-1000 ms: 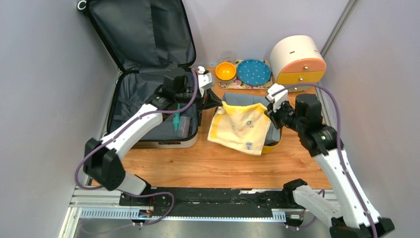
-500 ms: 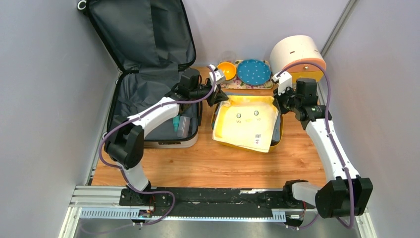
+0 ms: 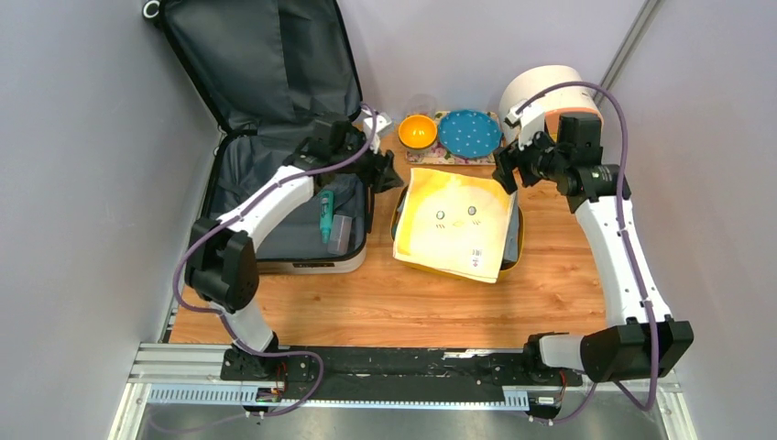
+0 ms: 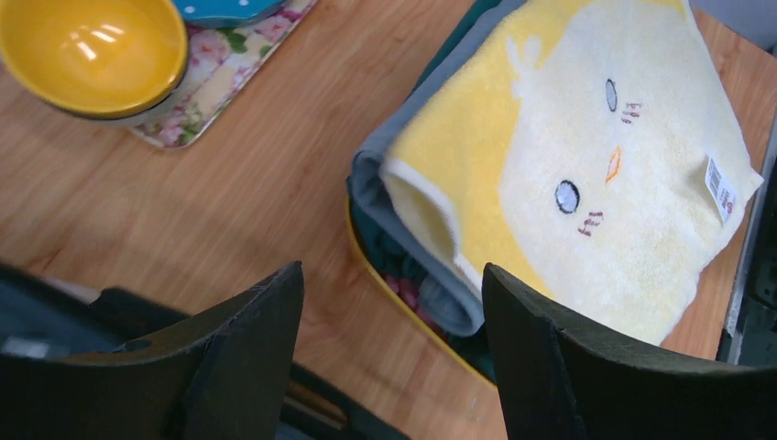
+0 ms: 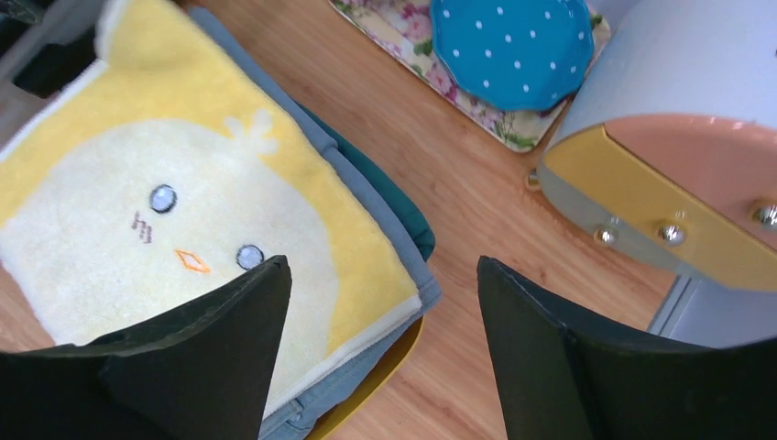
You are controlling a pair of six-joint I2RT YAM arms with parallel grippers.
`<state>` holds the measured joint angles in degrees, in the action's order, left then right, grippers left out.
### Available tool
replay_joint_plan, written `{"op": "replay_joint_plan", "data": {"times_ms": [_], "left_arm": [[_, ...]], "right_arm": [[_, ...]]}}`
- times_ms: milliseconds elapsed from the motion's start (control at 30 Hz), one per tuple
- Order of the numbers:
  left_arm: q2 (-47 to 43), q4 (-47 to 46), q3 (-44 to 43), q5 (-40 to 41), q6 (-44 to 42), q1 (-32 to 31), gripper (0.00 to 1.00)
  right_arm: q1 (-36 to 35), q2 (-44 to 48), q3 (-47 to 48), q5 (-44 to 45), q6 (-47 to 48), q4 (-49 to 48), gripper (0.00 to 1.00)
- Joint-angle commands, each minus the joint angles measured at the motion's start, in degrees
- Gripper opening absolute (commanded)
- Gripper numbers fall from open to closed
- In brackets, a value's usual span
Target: Open, take out, and arrange the luggage
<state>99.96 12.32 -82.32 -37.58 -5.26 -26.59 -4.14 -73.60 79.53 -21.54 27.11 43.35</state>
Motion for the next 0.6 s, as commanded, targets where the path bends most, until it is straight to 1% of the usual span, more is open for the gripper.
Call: {"op": "replay_joint_plan", "data": {"times_ms": [0, 100, 200, 233, 267, 333, 367, 467, 533, 567], "left_arm": [[-9.68, 4.56, 1.72, -3.28, 1.48, 4.52, 0.79], [-13.37, 5.87, 5.24, -3.81, -0.28, 5.93, 0.8], [-15.84, 7.63, 7.7, -3.64, -2.04, 6.55, 0.8], [-16.46, 7.72, 8.31, -3.38, -2.21, 6.64, 0.8], [-16.9, 7.64, 9.36, -3.03, -2.21, 6.72, 0.8], [-17.78, 7.37, 10.34, -2.93, -1.95, 6.81, 0.79], [-18.05, 7.11, 11.12, -4.15, -1.95, 6.81, 0.79], [-17.44, 5.27, 12.18, -8.19, -0.99, 6.46, 0.77], [-16.12, 4.3, 11.66, -8.47, -0.89, 4.89, 0.76], [-14.2, 4.47, 10.09, -8.38, -2.11, 4.01, 0.75]], "right_arm": [[-3.93, -2.86, 5.55, -5.26, 3.38, 6.65, 0.79], [-8.15, -5.58, 5.03, -4.13, 2.95, 4.56, 0.78], [-10.62, -10.06, 4.85, -3.51, 1.11, 0.69, 0.67], [-10.8, -11.63, 4.85, -3.6, -0.73, -1.06, 0.61], [-10.8, -15.04, 4.94, -2.73, -1.79, -1.86, 0.57], [-10.71, -18.75, 5.72, -1.58, -2.94, -2.4, 0.51], [-10.62, -21.82, 5.9, -0.79, -2.6, -2.14, 0.49], [-10.54, -25.7, 3.28, -2.36, -1.63, -2.05, 0.47], [-10.45, -26.15, 0.3, -4.2, -1.01, -1.87, 0.5], [-10.36, -25.28, -0.07, -5.6, -1.36, -1.87, 0.51]]}}
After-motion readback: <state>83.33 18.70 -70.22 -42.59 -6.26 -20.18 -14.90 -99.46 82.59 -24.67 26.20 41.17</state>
